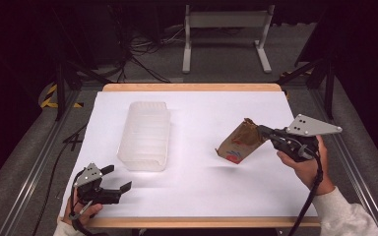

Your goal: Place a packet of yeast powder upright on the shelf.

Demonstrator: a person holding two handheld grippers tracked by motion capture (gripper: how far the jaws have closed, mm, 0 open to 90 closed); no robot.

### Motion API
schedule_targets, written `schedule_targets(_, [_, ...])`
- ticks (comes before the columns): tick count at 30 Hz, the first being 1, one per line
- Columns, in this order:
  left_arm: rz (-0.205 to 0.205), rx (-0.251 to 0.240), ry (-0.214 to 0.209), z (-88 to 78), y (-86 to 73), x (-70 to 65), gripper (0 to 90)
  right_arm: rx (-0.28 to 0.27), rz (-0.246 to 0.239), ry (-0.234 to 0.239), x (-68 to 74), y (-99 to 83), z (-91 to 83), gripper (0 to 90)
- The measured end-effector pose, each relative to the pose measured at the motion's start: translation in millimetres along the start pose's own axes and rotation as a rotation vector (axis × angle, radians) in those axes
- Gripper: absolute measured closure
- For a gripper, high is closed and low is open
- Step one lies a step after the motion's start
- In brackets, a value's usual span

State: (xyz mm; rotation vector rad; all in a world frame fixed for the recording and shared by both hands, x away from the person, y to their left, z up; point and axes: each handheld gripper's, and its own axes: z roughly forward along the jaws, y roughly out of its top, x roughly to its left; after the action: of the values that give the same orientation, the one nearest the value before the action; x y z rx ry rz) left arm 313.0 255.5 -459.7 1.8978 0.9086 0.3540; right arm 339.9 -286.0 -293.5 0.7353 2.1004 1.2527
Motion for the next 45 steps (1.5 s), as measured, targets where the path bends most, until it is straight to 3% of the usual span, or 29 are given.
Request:
schedule_targets(20, [0.001,-0.004,0.000,-0.5,-0.1,0.2,6.8,-0.044,-0.019,0.034,6.5,39.3,22.8,90.0])
schedule_targets(34, [0.003,-0.010,-0.004,-1.0,-0.4,0.3,6.8,-0.052,-0.020,0.069,17.8,52.9,53.4,90.0])
schedule_targets(45, [0.003,-0.012,-0.005,-1.1,-0.5,0.4,6.8,-0.073,-0.038,0.111,26.7,80.3,73.5,90.0])
